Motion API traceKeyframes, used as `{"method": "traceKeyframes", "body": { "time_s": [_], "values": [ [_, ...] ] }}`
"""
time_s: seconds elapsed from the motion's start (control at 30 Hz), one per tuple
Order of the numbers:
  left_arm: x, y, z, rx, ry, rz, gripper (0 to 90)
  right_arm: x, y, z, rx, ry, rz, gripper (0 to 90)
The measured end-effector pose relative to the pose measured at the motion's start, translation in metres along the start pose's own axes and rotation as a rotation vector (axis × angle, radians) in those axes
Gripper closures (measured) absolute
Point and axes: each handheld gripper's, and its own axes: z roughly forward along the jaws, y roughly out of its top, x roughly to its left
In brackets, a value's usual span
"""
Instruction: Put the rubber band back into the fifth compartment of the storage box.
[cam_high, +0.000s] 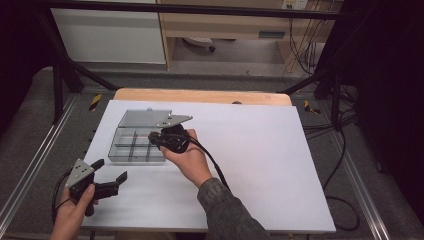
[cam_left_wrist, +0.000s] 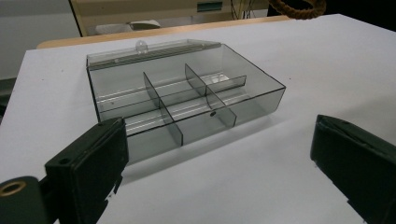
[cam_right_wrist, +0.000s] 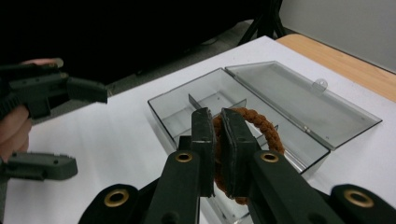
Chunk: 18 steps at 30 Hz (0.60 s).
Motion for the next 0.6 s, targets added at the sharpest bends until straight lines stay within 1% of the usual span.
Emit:
{"method": "traceKeyframes", "body": {
  "time_s": [0.2,0.5,0.6],
  "values": [
    [0.000,0.000,0.000,0.002,-0.005,0.001,4.2,-0.002,0.004,0.004,-0.024,0.009,0.037,84.5],
    [0.000,0.000,0.001,-0.003,-0.004,-0.005,4.2,-0.002,0.011,0.014,-0.034,0.021,0.056,84.5],
    [0.000,0.000,0.000,0.004,-0.002,0.003,4.2,-0.002,0.013,0.018,-0.035,0.024,0.060,84.5]
  ]
}}
